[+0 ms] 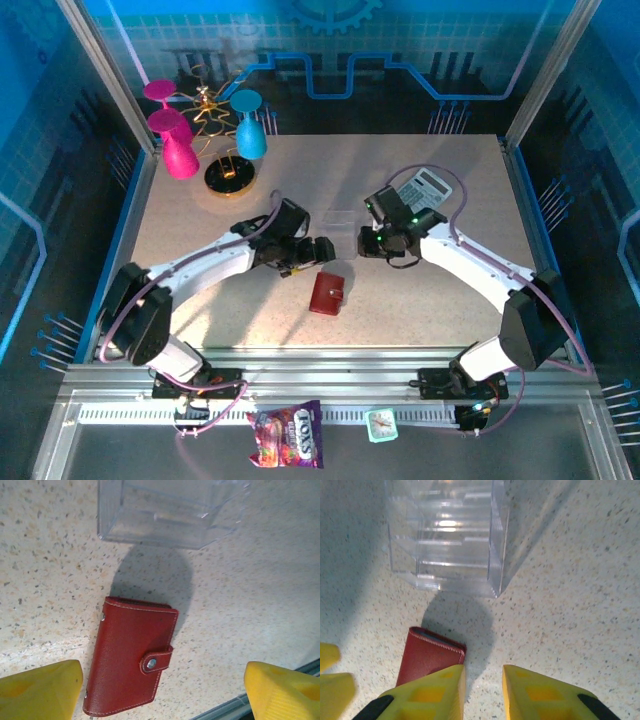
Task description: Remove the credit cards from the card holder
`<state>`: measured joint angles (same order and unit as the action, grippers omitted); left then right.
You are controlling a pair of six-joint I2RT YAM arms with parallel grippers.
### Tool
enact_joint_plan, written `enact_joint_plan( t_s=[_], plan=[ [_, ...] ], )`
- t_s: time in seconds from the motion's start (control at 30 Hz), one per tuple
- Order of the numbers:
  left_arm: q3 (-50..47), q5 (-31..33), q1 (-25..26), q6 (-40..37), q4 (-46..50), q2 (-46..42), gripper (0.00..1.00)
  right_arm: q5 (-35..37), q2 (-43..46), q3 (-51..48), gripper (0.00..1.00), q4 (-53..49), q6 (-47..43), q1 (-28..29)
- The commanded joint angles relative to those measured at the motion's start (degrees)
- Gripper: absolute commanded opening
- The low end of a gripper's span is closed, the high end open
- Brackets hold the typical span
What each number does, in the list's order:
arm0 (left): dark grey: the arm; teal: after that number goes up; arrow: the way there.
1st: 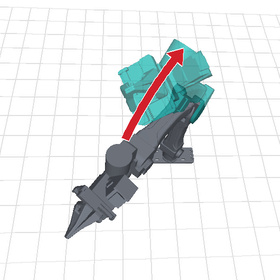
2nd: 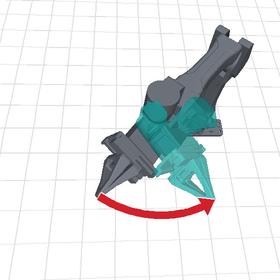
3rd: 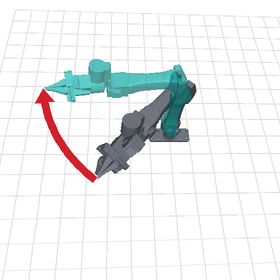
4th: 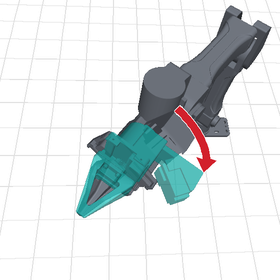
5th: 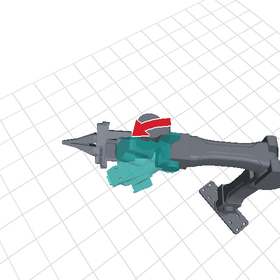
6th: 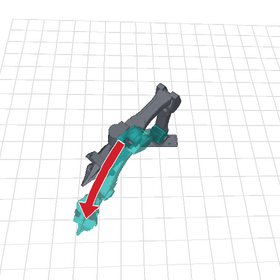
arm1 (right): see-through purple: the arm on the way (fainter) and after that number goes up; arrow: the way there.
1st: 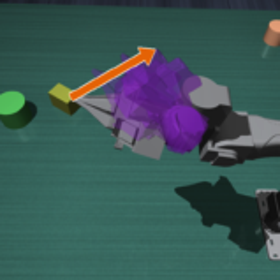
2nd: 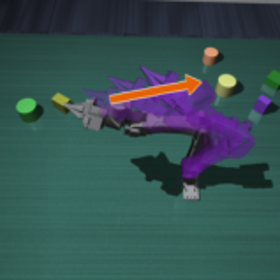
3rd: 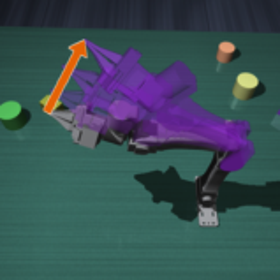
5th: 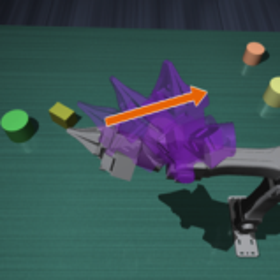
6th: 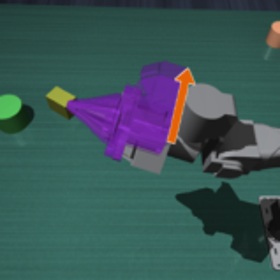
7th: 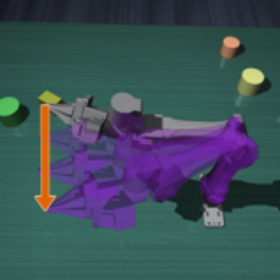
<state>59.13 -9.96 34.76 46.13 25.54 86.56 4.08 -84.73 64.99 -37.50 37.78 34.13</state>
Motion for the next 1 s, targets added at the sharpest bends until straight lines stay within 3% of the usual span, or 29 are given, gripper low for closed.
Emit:
enact_joint_plan(
  t_s=[0.0,0.2,0.3,0.57,0.97],
  plan=[
    [-5.6,-1.9,-1.8,-1.2,-4.7,-3.9,0.85,-0.6,0.7,-1.7,0.27,-1.4,2.2,2.4],
    [-11.0,-5.9,-2.4,-1.5,-7.9,-5.1,0.80,-10.7,-2.1,-6.7,0.29,6.1,4.2,5.3],
    [-12.9,-6.5,-2.4,-1.1,-8.0,-4.8,0.78,-14.9,-4.2,-9.2,0.36,11.3,6.2,5.8],
    [-16.7,-5.1,-4.9,-0.2,-9.7,-8.0,0.79,-16.6,-9.3,-10.0,0.54,16.0,7.4,5.9],
    [-20.1,1.5,-8.4,-2.1,-8.5,-19.0,0.80,-19.7,-15.2,-8.9,0.57,20.9,8.2,5.8]
  ],
)
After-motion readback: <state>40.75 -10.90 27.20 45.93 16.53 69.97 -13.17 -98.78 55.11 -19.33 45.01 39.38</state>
